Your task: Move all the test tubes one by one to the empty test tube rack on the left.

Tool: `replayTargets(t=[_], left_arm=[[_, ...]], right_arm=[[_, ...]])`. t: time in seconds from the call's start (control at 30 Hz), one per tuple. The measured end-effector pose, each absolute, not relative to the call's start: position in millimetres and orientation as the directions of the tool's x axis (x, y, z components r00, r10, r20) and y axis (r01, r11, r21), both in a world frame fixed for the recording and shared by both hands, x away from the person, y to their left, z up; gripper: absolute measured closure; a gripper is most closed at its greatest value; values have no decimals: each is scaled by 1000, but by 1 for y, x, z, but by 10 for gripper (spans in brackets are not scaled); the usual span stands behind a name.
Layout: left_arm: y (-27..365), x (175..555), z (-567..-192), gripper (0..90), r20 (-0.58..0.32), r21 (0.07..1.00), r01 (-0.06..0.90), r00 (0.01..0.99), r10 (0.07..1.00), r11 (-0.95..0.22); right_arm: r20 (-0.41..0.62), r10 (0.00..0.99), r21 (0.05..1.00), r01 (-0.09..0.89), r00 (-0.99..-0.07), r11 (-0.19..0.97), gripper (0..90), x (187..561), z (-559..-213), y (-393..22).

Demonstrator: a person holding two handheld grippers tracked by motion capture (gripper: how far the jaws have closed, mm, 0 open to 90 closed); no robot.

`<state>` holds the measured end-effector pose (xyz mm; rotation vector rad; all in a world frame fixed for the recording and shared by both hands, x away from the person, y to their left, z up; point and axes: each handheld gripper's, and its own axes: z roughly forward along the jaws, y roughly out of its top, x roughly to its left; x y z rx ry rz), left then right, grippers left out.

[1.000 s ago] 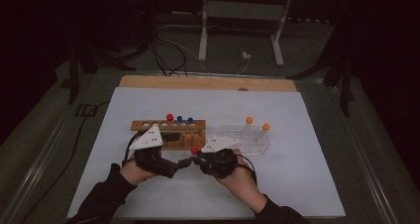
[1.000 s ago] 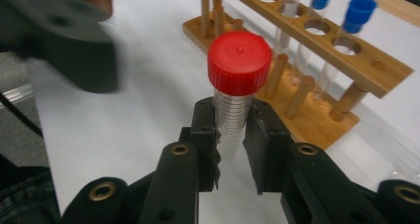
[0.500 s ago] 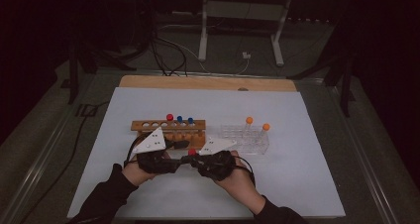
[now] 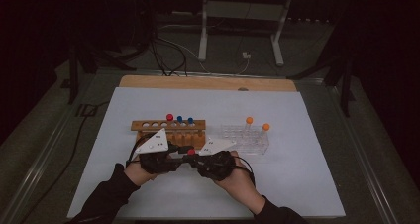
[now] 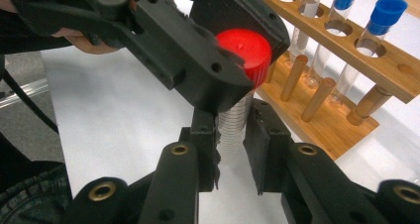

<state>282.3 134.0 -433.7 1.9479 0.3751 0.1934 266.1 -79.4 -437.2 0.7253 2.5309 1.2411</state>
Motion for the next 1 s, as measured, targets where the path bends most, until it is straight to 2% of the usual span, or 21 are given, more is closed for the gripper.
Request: replayTargets(t=[0.13, 0.3, 0.53, 0.83, 1.0], left_arm=[[136, 283, -431, 713, -29, 920, 161, 937, 348, -358], [143, 285, -423, 715, -13, 922, 156, 927, 376, -354], [158, 289, -413, 716, 12, 919, 170, 890, 457, -356], [179, 294, -395, 717, 31, 928, 179, 836, 548, -327], [189, 300, -388, 716, 29, 935, 191, 800, 600, -299]], right_arm=[[18, 527, 798, 330, -850, 505, 736, 266, -436, -81], [4, 546, 815, 320, -838, 484, 659, 267, -430, -85], [12, 576, 839, 321, -817, 439, 505, 269, -424, -93], [20, 606, 863, 320, -795, 391, 236, 269, -419, -96], [35, 606, 870, 322, -795, 373, 144, 269, -417, -97]])
